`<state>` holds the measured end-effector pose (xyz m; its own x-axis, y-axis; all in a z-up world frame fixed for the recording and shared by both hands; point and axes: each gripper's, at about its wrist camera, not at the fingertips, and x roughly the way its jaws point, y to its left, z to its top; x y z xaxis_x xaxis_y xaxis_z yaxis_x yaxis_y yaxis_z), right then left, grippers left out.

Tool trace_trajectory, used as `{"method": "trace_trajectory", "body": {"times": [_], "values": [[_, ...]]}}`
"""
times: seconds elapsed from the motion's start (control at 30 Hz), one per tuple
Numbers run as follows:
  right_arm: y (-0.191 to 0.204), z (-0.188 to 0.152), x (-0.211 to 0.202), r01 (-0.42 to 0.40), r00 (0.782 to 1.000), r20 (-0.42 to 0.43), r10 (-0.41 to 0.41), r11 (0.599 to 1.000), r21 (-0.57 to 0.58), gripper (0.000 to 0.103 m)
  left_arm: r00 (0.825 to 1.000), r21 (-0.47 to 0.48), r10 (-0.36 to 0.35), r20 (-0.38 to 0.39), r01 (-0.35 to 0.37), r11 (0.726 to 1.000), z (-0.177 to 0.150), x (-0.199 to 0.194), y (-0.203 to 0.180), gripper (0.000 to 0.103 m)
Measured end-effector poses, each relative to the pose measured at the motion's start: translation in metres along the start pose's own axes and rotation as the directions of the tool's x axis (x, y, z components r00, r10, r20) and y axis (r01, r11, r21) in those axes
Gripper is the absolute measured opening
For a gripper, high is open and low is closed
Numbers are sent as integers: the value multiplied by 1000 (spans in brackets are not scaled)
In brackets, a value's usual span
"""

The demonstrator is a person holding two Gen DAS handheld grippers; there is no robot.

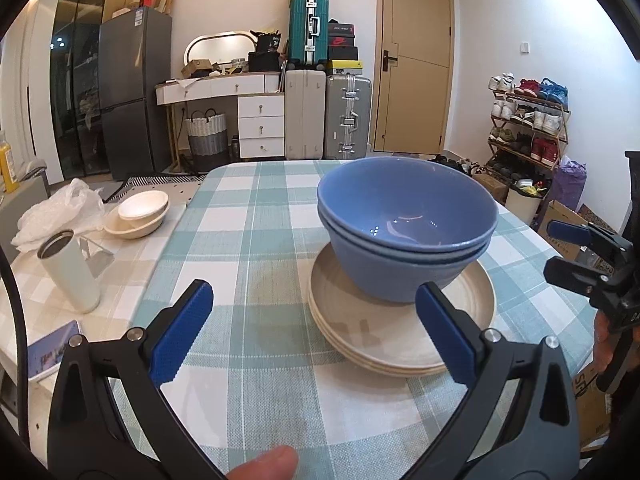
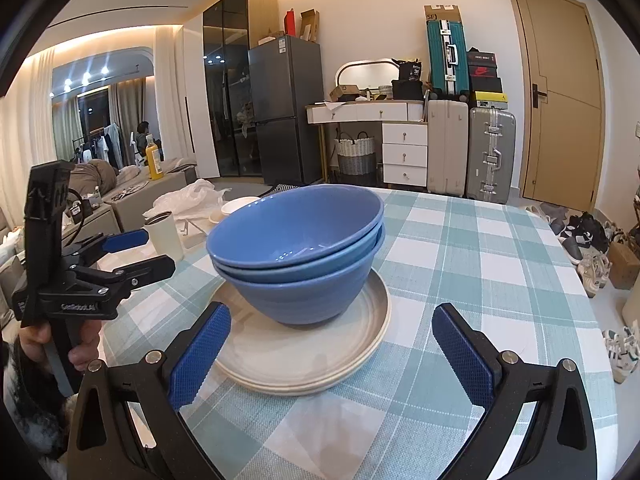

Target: Organize plates and bowls

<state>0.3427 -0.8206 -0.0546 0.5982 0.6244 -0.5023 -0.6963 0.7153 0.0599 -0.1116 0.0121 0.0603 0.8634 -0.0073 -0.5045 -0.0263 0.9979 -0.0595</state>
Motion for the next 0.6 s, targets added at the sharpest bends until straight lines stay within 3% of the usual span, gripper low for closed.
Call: {"method": "trace_trajectory", "body": {"times": [0.6], "values": [[6,-7,-19,-21,999,41,22,1000,-21,103,1000,-19,22,-21,-22,1000,-28,-2,14,101]]}}
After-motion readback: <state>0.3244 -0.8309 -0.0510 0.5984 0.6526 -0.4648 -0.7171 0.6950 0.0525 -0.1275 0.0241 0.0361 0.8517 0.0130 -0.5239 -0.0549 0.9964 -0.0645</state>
